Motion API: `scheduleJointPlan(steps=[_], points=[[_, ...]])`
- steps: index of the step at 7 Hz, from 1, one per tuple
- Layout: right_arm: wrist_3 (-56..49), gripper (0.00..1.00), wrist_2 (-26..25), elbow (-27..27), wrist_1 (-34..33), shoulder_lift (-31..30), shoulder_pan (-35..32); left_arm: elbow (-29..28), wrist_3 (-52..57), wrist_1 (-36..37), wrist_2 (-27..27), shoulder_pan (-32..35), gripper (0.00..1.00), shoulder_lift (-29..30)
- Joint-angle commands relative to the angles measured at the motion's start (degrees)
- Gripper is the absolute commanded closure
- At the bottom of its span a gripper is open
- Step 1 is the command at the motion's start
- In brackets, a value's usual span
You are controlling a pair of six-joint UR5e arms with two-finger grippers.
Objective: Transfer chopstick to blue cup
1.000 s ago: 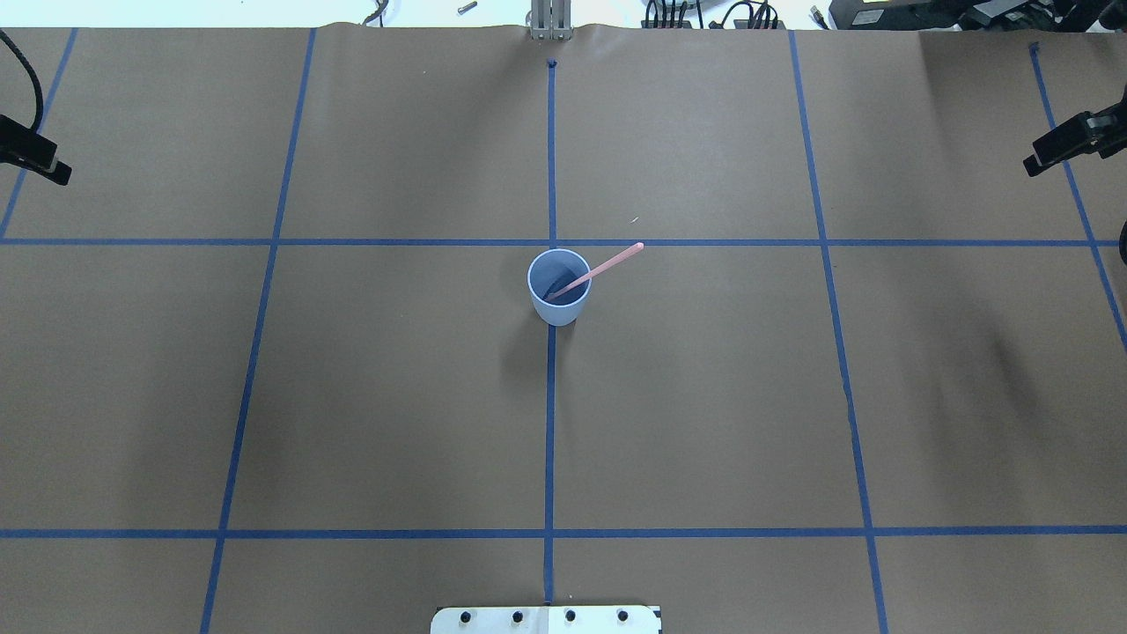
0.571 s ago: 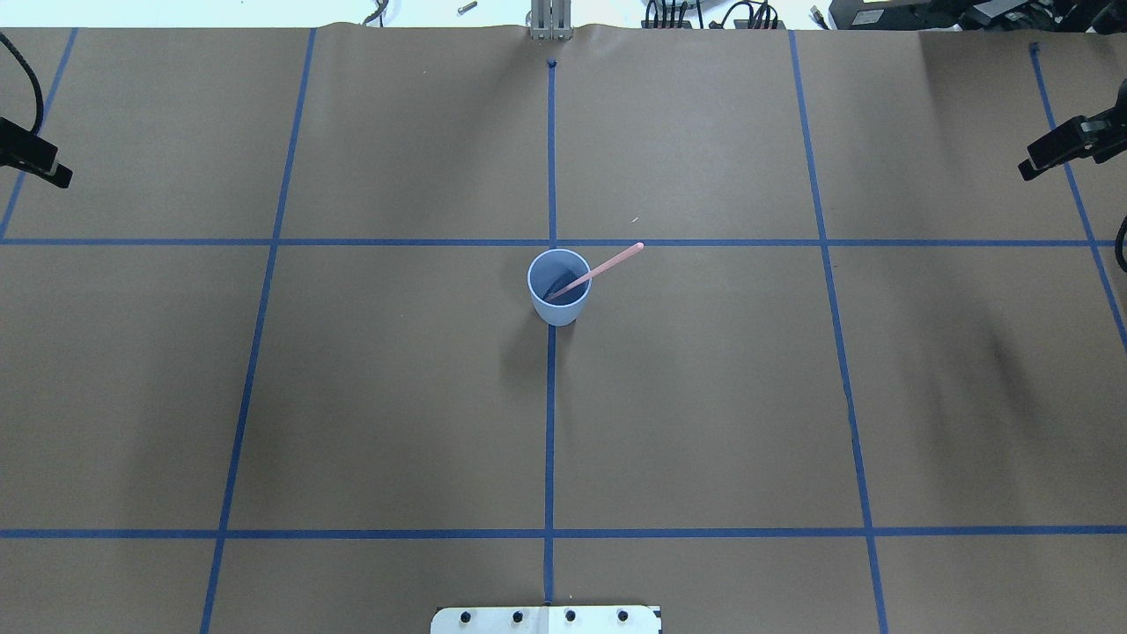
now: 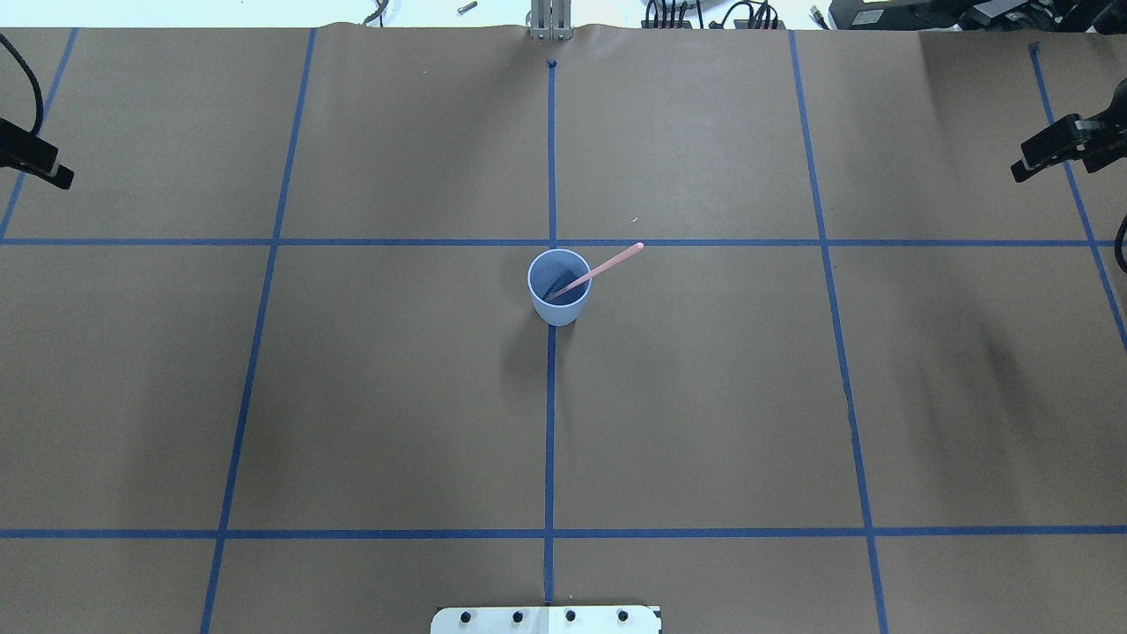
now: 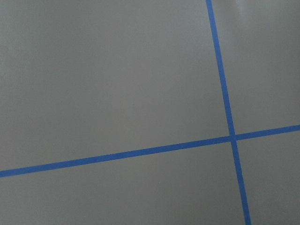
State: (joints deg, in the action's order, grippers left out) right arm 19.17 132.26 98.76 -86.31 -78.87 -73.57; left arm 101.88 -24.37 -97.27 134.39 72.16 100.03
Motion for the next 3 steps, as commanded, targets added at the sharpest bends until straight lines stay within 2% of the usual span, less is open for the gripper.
scheduleJointPlan(steps=[1,3], points=[[0.0,0.00,0.2,-0.3,0.0,-0.1,0.0,-0.2,0.4,-0.1,0.0,-0.1,0.02,0.0],[0.1,0.00,0.3,-0.4,-0.1,-0.1,0.0,-0.2,0.3,-0.2,0.0,0.0,0.02,0.1]])
